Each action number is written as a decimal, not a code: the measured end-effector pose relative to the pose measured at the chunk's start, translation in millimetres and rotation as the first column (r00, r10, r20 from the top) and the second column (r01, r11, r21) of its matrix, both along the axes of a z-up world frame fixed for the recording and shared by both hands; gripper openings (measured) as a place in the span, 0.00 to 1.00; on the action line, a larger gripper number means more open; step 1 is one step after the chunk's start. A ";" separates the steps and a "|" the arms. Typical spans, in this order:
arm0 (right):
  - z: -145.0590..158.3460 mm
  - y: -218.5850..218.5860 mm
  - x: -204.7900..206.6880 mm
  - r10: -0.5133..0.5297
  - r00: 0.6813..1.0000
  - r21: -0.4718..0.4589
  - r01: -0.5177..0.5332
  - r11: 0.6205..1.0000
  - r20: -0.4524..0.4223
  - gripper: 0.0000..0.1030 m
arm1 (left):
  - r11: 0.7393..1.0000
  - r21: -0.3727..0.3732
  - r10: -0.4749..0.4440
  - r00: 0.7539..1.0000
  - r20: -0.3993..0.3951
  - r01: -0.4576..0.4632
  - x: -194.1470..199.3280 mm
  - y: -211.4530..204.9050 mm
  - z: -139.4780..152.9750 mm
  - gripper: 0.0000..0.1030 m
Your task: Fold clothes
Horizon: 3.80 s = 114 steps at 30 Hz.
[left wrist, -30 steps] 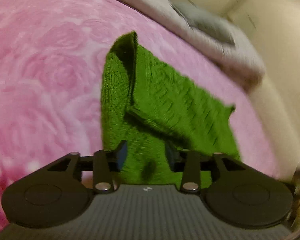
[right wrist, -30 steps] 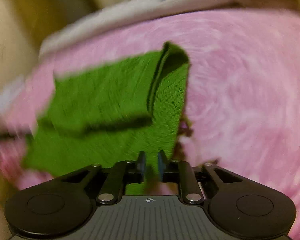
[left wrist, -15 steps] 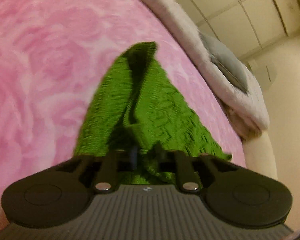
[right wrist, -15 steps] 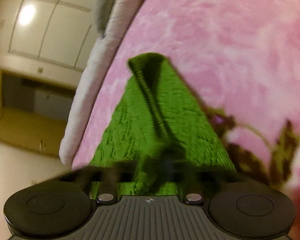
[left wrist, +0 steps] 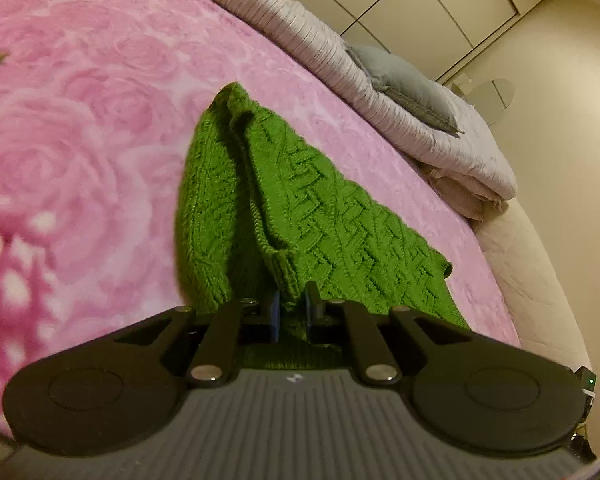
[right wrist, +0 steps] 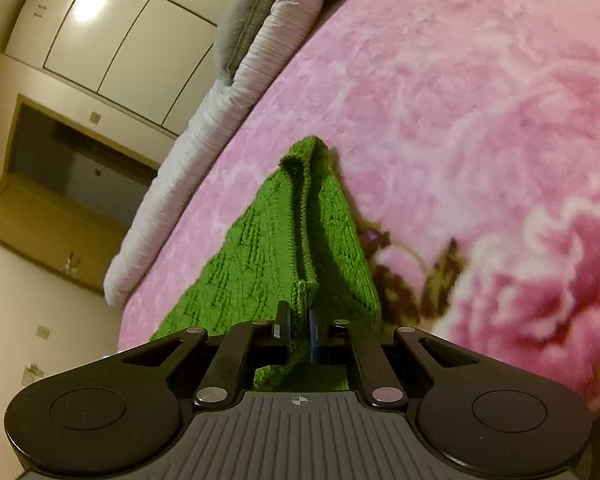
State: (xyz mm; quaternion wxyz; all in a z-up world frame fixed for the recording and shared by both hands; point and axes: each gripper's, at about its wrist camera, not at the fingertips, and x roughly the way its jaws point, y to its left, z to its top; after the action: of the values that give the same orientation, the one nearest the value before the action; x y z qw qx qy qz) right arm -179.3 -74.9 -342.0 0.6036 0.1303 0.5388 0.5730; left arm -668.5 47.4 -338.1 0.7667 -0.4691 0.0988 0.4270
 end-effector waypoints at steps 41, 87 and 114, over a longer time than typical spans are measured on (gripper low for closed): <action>48.1 80.4 -31.9 0.292 0.627 -0.112 -0.310 0.944 0.723 0.24 | 0.959 0.242 -0.041 0.921 -0.387 0.144 48.2 73.8 48.2 0.12; 45.0 -46.8 -123.6 0.255 0.802 -0.234 -0.148 0.961 0.540 0.47 | 0.992 0.053 -0.061 0.820 -0.569 0.111 70.9 -81.4 55.0 0.32; 75.6 -94.1 -165.8 0.249 0.789 -0.236 -0.136 0.962 0.561 0.56 | 0.986 0.111 -0.021 0.755 -0.656 0.124 71.5 -142.8 81.7 0.47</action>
State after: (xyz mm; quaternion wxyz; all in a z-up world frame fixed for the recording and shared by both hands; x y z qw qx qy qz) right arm -345.2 -169.1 -266.4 0.6876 -0.1643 0.3872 0.5919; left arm -597.0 -95.4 -256.5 0.7328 -0.2290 0.3458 0.5394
